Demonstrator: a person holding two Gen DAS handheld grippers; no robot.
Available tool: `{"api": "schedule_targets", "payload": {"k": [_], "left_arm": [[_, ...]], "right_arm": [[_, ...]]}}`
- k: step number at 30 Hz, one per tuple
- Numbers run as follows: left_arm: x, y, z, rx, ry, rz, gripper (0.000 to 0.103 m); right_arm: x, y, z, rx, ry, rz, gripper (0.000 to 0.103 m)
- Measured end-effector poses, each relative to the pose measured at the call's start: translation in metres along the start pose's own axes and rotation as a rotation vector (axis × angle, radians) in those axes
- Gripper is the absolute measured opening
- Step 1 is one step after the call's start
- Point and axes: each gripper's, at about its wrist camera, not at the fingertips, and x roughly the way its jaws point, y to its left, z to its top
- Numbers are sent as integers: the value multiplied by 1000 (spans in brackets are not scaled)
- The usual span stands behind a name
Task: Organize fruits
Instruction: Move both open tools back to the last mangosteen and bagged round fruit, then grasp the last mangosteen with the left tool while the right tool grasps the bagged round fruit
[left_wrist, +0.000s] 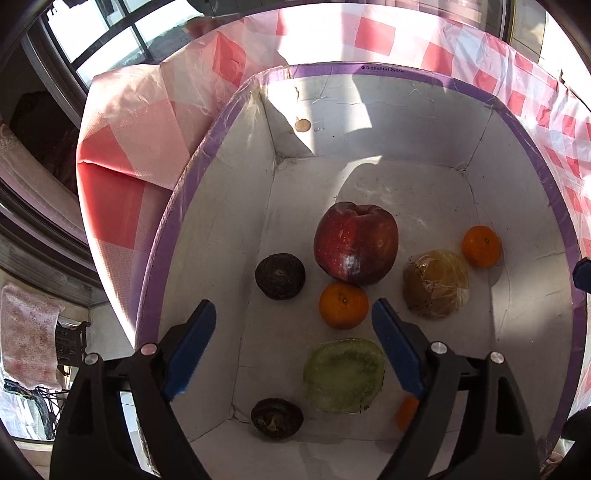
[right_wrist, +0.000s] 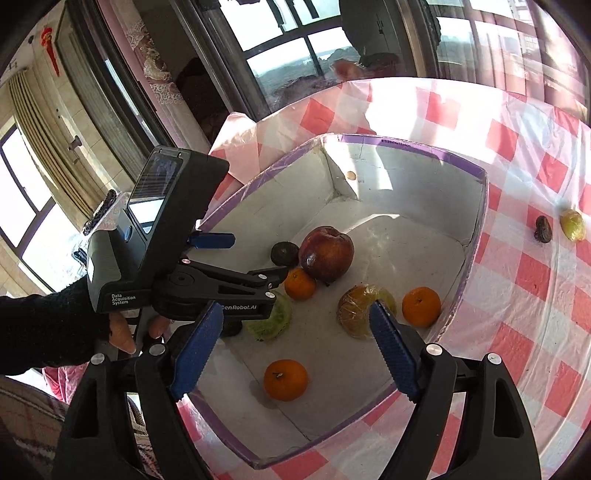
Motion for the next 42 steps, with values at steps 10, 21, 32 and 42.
{"api": "schedule_targets", "payload": {"k": [10, 21, 32, 42], "left_arm": [[-69, -112, 95, -5, -272, -124, 100], [14, -308, 155, 105, -188, -252, 100], [107, -325, 186, 70, -160, -171, 99], [123, -315, 175, 6, -220, -196, 49]], "right_arm": [[-75, -148, -46, 368, -67, -287, 81], [-105, -277, -105, 570, -21, -497, 81], [-82, -348, -67, 460, -40, -516, 81], [-17, -392, 23, 312, -50, -505, 81]]}}
